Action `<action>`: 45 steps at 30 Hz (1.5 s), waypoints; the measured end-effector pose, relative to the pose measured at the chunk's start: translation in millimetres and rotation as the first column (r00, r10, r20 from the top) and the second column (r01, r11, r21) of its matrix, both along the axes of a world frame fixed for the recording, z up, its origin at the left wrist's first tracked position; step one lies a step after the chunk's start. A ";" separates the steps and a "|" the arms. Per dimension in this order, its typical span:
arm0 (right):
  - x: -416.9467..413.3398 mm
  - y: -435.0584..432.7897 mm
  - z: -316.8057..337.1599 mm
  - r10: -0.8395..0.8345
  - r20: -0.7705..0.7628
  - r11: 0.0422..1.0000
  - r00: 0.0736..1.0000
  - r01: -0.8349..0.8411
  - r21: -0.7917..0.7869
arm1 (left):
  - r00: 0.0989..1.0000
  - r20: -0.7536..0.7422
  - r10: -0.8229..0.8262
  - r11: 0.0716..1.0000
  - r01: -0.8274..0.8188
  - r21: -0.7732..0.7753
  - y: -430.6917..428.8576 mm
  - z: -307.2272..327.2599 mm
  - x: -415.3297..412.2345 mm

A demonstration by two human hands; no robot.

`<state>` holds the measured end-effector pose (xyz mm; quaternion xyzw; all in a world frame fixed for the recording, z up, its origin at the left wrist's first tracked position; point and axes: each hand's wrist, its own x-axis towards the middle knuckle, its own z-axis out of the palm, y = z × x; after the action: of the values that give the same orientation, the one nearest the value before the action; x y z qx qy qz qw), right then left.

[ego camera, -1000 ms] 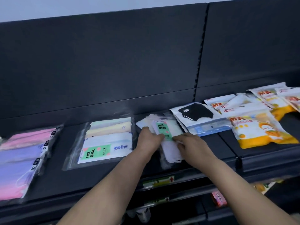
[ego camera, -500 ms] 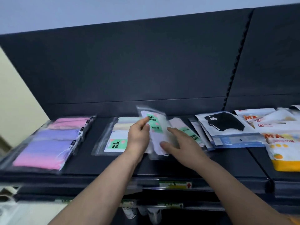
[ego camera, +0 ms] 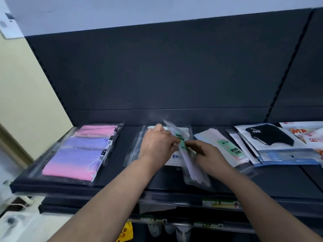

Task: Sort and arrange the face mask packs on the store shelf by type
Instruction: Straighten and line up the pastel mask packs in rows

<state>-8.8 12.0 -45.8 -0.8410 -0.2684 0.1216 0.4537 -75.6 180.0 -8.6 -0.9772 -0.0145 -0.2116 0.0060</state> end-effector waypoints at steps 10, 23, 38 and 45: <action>15.6 -13.7 -16.3 -0.102 0.308 0.595 0.946 0.306 -0.743 | 0.930 -0.367 -0.012 0.989 0.065 0.131 37.9 -28.4 -26.6; 9.7 -21.1 -14.6 -0.059 0.515 0.570 0.855 0.452 -0.686 | 0.828 -0.560 -0.002 1.000 -0.005 -0.012 35.2 -35.4 -42.9; -32.0 2.0 9.3 -0.230 0.698 0.825 0.679 0.516 -0.230 | 0.951 -0.233 -0.201 0.397 -0.139 -0.907 4.1 -23.3 -16.8; -46.8 -18.5 2.2 -0.344 0.238 0.926 0.908 0.371 -0.075 | 0.945 -0.298 -0.131 -0.192 -0.319 -0.928 -52.5 -34.0 9.2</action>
<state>-55.6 -6.6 -43.7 -0.9096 -0.1506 -0.0421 0.3849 -66.4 127.6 -42.6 -0.6391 -0.2449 0.0241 -0.7287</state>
